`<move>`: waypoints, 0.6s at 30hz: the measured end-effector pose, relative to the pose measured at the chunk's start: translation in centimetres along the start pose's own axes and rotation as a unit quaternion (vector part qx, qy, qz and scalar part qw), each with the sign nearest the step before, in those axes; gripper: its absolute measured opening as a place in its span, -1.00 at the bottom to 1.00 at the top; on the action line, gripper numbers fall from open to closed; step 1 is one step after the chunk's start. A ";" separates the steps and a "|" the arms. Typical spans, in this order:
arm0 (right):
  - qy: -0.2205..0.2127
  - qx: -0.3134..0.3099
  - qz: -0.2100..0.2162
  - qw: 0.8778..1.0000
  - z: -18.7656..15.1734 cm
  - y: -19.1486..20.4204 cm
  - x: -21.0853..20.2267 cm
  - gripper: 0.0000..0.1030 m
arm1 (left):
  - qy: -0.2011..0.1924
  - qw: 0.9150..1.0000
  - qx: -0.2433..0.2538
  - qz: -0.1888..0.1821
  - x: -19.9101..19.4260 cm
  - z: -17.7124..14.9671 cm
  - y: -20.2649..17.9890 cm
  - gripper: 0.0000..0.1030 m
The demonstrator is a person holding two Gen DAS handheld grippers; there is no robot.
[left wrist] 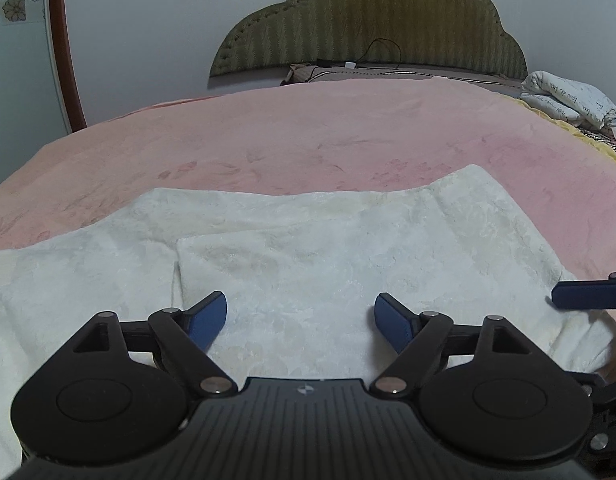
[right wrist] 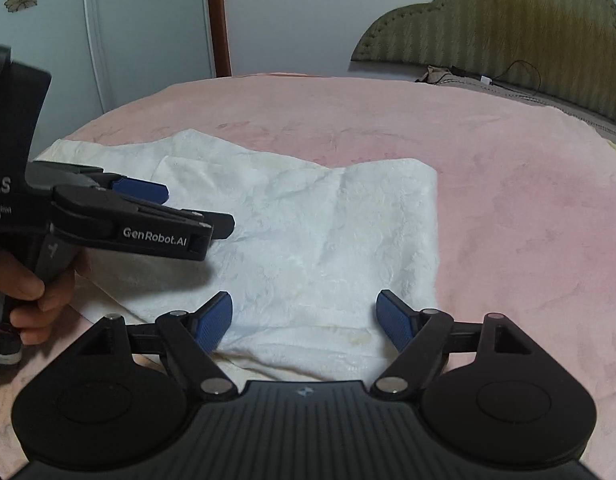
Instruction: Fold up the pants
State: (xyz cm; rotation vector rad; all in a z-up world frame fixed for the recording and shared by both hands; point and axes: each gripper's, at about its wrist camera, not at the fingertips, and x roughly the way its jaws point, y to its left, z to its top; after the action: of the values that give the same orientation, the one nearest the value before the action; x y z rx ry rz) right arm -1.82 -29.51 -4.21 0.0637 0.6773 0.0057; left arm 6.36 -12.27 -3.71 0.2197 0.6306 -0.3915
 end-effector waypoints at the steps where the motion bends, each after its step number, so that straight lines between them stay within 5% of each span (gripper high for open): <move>1: 0.001 0.000 -0.001 1.000 0.2 -0.1 0.2 0.54 | -0.001 1.000 0.000 0.001 -0.1 -0.1 0.0 0.64; 10: -0.009 -0.003 -0.017 1.000 -1.0 1.0 -0.6 0.56 | -0.021 1.000 0.013 0.007 -1.2 -1.7 0.4 0.73; 13: -0.026 0.000 -0.022 0.999 -1.6 0.8 -0.5 0.68 | -0.028 0.999 0.016 0.015 -1.7 -2.4 0.4 0.89; 18: -0.047 0.006 -0.020 0.999 -2.3 0.6 -0.6 0.72 | -0.007 0.999 -0.037 -0.001 -1.2 -2.5 2.4 1.00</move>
State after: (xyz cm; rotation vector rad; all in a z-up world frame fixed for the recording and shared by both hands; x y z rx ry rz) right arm -3.66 -28.76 -5.59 0.0618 0.5839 -0.0400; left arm 5.16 -9.02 -4.74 0.1450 0.6302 -0.3710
